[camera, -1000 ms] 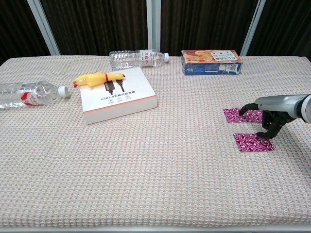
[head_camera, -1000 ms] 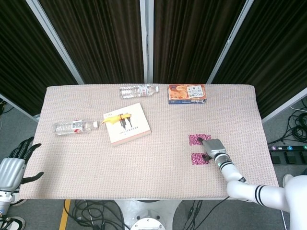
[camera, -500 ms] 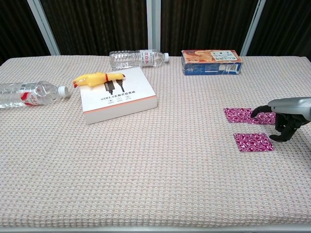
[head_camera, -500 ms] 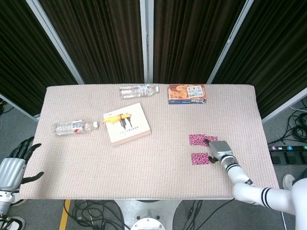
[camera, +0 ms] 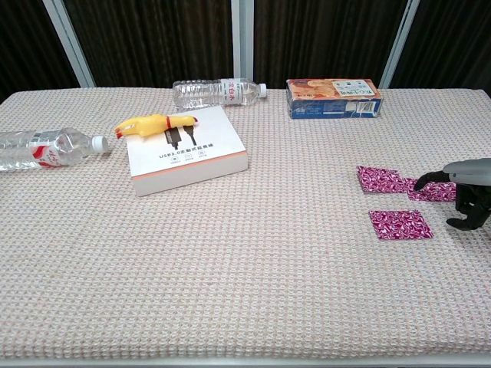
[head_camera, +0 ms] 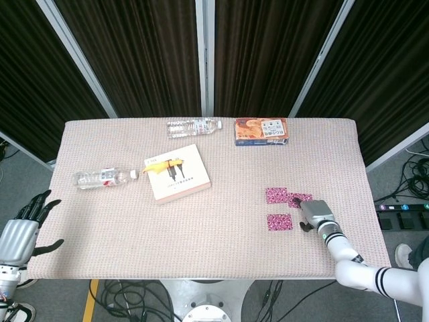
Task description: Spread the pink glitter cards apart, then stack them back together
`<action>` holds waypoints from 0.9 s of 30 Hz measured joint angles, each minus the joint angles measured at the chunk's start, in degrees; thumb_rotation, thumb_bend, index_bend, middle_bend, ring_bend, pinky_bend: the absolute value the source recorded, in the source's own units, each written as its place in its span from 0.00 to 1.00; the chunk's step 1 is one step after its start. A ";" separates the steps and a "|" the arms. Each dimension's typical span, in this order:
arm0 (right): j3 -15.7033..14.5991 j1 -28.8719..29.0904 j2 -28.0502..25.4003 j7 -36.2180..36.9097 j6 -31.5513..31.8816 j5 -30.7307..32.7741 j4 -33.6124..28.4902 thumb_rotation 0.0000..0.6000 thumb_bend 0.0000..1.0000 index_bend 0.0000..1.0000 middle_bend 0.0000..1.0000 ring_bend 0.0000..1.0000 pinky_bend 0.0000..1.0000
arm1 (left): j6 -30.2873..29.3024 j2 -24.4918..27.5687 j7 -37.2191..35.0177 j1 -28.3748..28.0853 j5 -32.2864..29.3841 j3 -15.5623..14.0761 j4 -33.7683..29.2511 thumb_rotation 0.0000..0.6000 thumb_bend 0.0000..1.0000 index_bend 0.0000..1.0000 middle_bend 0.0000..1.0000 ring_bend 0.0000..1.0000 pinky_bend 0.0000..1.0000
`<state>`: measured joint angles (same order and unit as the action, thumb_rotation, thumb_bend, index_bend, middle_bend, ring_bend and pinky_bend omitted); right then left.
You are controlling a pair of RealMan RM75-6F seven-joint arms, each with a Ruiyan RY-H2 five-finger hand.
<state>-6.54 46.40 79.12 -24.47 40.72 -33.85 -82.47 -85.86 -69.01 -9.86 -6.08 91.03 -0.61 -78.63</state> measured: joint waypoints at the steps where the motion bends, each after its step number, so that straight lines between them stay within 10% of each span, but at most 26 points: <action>1: -0.07 -0.29 -0.25 0.30 -0.04 -0.37 0.06 0.93 0.35 0.13 0.91 0.96 0.96 | 0.02 0.02 0.07 -0.03 -0.01 0.02 -0.06 1.00 0.00 0.21 0.14 0.09 0.23; 16: 0.96 -2.29 -2.11 3.23 0.34 -4.41 -0.66 0.89 0.34 0.13 0.91 0.96 0.96 | 0.57 -0.02 0.09 -0.29 -0.22 -0.02 -0.45 1.00 0.00 0.21 0.14 0.09 0.23; 27: 4.93 -3.01 -4.52 4.16 7.00 -9.62 -4.76 0.85 0.07 0.32 0.87 0.94 0.96 | 0.50 -0.20 -1.08 0.00 -0.58 -0.08 0.36 1.00 0.00 0.21 0.14 0.09 0.23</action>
<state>-1.61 43.39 74.60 -20.31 47.73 -43.47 -87.23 -85.36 -69.21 -10.95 -6.08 90.45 -0.68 -78.26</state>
